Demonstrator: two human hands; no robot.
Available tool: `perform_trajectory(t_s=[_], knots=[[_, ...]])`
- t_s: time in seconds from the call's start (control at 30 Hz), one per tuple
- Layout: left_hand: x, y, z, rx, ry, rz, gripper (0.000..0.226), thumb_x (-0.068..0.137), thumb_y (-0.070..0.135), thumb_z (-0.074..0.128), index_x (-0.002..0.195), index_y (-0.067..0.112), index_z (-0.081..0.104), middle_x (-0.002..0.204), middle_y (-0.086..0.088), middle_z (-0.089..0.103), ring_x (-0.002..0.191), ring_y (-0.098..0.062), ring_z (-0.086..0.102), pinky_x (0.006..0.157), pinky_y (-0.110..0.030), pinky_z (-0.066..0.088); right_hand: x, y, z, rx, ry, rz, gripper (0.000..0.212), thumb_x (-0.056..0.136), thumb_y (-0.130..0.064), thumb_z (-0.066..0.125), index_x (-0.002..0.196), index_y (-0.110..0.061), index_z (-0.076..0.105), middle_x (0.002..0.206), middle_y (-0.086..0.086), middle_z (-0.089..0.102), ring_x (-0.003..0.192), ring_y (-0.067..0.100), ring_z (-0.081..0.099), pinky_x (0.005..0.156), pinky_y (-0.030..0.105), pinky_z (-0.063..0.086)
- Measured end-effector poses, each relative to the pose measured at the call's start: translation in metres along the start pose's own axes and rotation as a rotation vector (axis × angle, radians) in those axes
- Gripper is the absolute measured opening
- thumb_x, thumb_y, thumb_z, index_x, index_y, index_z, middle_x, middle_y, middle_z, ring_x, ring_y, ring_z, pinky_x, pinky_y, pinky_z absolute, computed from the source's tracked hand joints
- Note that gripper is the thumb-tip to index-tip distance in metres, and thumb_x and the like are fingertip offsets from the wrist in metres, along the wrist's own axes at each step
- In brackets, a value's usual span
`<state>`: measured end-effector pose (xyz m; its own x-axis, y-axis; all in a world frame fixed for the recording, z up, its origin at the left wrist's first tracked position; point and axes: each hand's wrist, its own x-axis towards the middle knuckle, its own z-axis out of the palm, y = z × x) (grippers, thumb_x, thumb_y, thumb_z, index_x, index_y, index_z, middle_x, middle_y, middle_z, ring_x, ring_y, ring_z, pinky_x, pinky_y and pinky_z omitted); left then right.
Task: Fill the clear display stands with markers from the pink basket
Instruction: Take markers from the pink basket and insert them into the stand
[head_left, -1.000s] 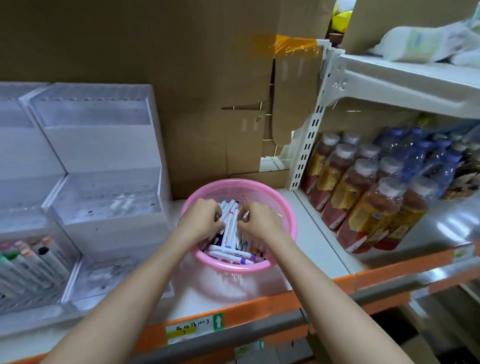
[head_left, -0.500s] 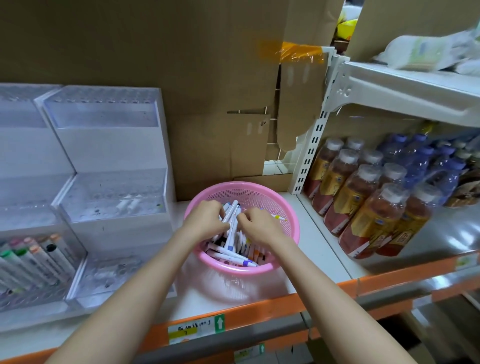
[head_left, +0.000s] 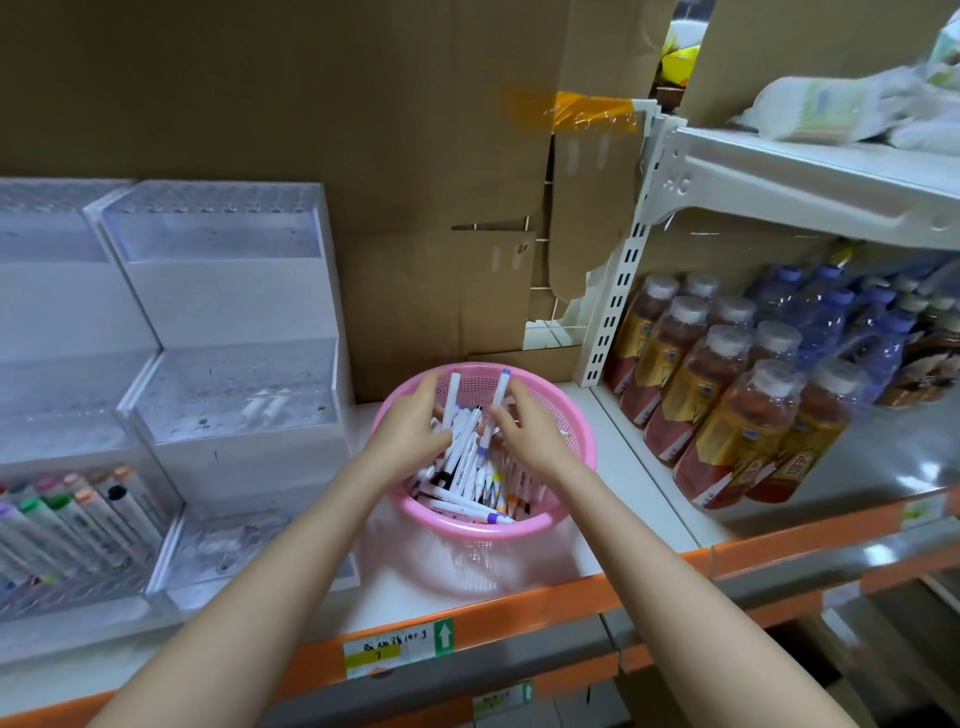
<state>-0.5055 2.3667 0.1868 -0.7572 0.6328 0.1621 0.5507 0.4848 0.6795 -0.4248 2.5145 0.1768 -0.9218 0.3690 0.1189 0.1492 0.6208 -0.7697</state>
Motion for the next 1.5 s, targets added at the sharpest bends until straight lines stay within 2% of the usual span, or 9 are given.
perform_trajectory(t_s=[0.13,0.27,0.37,0.6,0.73,0.93,1.23,1.4,1.5], knots=[[-0.008,0.002,-0.004,-0.018,0.043,0.126,0.086,0.078,0.005,0.06,0.145,0.041,0.019,0.08,-0.009,0.064,0.061,-0.022,0.058,0.06,-0.042,0.049,-0.011,-0.008,0.0,0.047,0.019,-0.071,0.032,0.1,-0.013,0.047,0.131,-0.016,0.042,0.099,0.008,0.066,0.088,0.023,0.065,0.079,0.05,0.053],[-0.021,0.013,-0.015,-0.029,0.111,0.232,0.08,0.08,0.006,0.064,0.142,0.041,0.028,0.077,0.008,0.061,0.06,-0.008,0.059,0.058,-0.027,0.049,-0.023,-0.021,-0.001,0.066,0.102,-0.183,0.053,0.095,-0.012,0.055,0.14,-0.029,0.033,0.099,0.005,0.063,0.082,0.018,0.063,0.071,0.048,0.056],[-0.032,0.023,-0.025,-0.067,0.178,0.286,0.076,0.08,0.003,0.065,0.14,0.039,0.033,0.077,0.018,0.058,0.068,-0.002,0.06,0.063,-0.024,0.052,-0.031,-0.035,-0.003,0.101,0.162,-0.268,0.055,0.092,-0.01,0.059,0.136,-0.032,0.036,0.094,0.0,0.064,0.078,0.013,0.064,0.069,0.046,0.056],[-0.074,0.03,-0.063,-0.181,0.354,0.358,0.069,0.086,0.003,0.062,0.138,0.042,0.035,0.075,0.002,0.057,0.068,-0.013,0.062,0.064,-0.02,0.05,-0.048,-0.081,0.012,0.196,0.247,-0.389,0.049,0.09,-0.01,0.063,0.132,-0.027,0.045,0.087,-0.001,0.066,0.078,0.014,0.066,0.068,0.039,0.055],[-0.102,0.013,-0.092,-0.151,0.464,0.322,0.067,0.086,0.005,0.064,0.135,0.042,0.037,0.083,0.016,0.058,0.07,-0.01,0.065,0.067,-0.026,0.055,-0.049,-0.11,0.038,0.242,0.229,-0.429,0.049,0.088,-0.008,0.065,0.131,-0.025,0.048,0.076,-0.009,0.059,0.068,0.015,0.063,0.064,0.041,0.054],[-0.142,-0.024,-0.137,-0.07,0.535,0.259,0.063,0.087,0.009,0.065,0.137,0.036,0.038,0.083,0.006,0.061,0.068,-0.003,0.065,0.064,-0.022,0.056,-0.054,-0.155,0.092,0.292,0.143,-0.479,0.047,0.089,-0.011,0.065,0.13,-0.027,0.048,0.081,0.006,0.063,0.07,0.02,0.063,0.064,0.047,0.055],[-0.193,-0.082,-0.214,-0.121,0.598,0.161,0.062,0.088,0.006,0.065,0.136,0.037,0.041,0.083,0.0,0.061,0.073,-0.006,0.066,0.065,-0.019,0.056,-0.065,-0.229,0.174,0.279,0.055,-0.574,0.049,0.089,-0.011,0.066,0.131,-0.027,0.044,0.075,-0.004,0.059,0.064,0.019,0.063,0.06,0.049,0.054],[-0.221,-0.116,-0.252,-0.153,0.579,0.168,0.063,0.086,0.004,0.066,0.132,0.039,0.04,0.08,0.0,0.062,0.073,-0.001,0.064,0.063,-0.006,0.048,-0.074,-0.261,0.211,0.292,0.081,-0.55,0.049,0.089,-0.008,0.067,0.13,-0.024,0.046,0.079,0.006,0.062,0.064,0.019,0.064,0.06,0.042,0.056],[-0.233,-0.139,-0.263,-0.139,0.554,0.162,0.065,0.085,0.007,0.069,0.134,0.037,0.039,0.082,0.004,0.062,0.08,0.0,0.063,0.069,-0.006,0.048,-0.079,-0.27,0.232,0.287,0.125,-0.526,0.048,0.088,-0.005,0.067,0.129,-0.019,0.049,0.081,0.001,0.058,0.064,0.017,0.061,0.055,0.028,0.053]])
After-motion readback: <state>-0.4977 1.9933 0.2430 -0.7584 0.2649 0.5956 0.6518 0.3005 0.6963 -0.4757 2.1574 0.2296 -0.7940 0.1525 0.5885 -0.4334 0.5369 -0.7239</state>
